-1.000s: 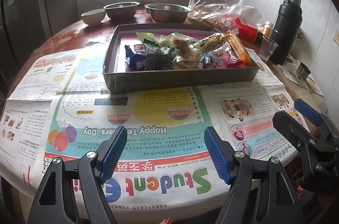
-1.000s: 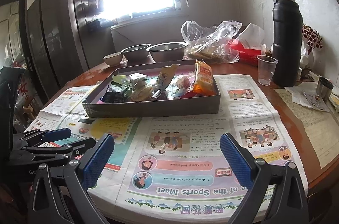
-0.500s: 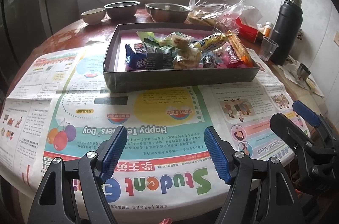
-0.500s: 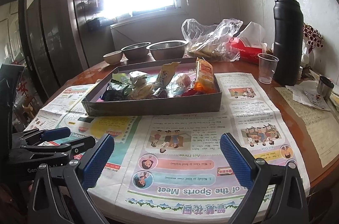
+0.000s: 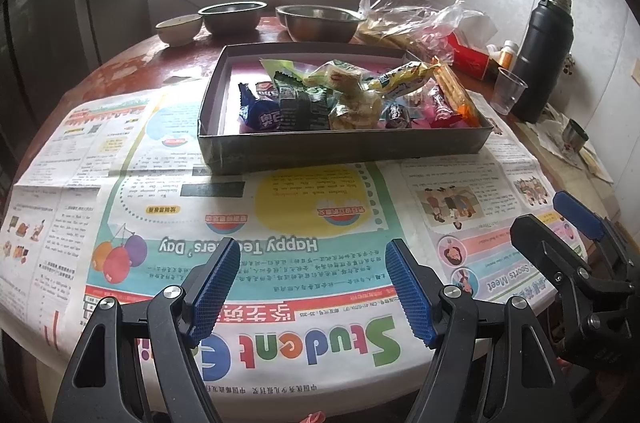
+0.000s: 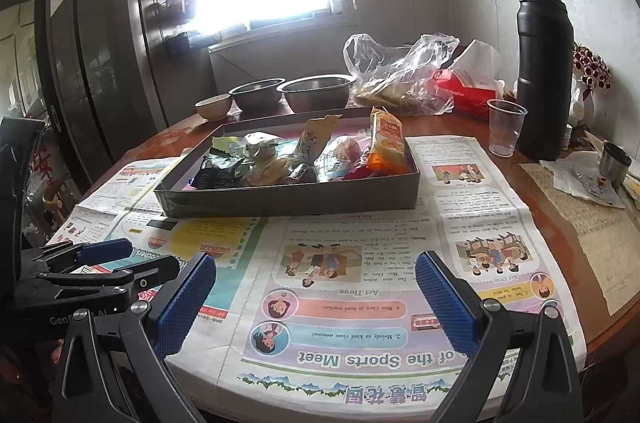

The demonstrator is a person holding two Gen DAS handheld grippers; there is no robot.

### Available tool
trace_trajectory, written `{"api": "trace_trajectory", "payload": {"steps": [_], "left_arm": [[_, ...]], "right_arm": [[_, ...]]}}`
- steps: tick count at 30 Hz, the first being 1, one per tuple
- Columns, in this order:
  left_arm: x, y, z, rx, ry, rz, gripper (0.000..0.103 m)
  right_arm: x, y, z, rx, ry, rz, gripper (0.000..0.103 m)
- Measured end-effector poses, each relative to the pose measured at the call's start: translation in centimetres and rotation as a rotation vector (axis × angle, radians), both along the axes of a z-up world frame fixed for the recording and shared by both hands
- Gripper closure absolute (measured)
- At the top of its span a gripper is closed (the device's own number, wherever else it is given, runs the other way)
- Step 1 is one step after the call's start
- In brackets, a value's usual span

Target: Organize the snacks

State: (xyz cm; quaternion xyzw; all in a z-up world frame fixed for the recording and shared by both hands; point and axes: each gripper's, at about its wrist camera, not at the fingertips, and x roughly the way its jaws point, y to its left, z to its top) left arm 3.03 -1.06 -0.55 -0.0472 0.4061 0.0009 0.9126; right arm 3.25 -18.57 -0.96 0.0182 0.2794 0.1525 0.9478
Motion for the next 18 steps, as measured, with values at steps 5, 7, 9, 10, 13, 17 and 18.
{"api": "trace_trajectory", "payload": {"steps": [5, 7, 9, 10, 13, 17, 18], "left_arm": [[0.0, 0.0, -0.1, 0.004, 0.001, 0.001, 0.026], [0.0, 0.0, -0.1, 0.006, 0.001, -0.001, 0.026], [0.0, 0.0, -0.1, 0.003, 0.000, -0.001, 0.026], [0.0, 0.0, -0.1, 0.004, -0.001, -0.001, 0.026], [-0.1, 0.2, 0.0, -0.011, -0.018, -0.003, 0.026], [0.3, 2.5, 1.0, -0.066, -0.073, 0.030, 0.026], [0.6, 3.7, 1.4, -0.065, -0.089, 0.055, 0.026]], "right_arm": [[0.1, 0.0, -0.1, 0.002, 0.005, -0.003, 0.002], [0.2, 0.0, -0.1, 0.001, 0.008, -0.001, 0.002], [0.3, 0.0, -0.2, 0.001, 0.010, -0.001, 0.002], [0.3, 0.0, -0.2, 0.001, 0.012, -0.001, 0.002], [0.4, 0.0, -0.3, 0.001, 0.012, -0.001, 0.002], [1.2, -1.0, -0.3, 0.020, 0.033, 0.001, 0.002], [1.7, -1.7, -0.1, 0.039, 0.034, -0.012, 0.002]]}}
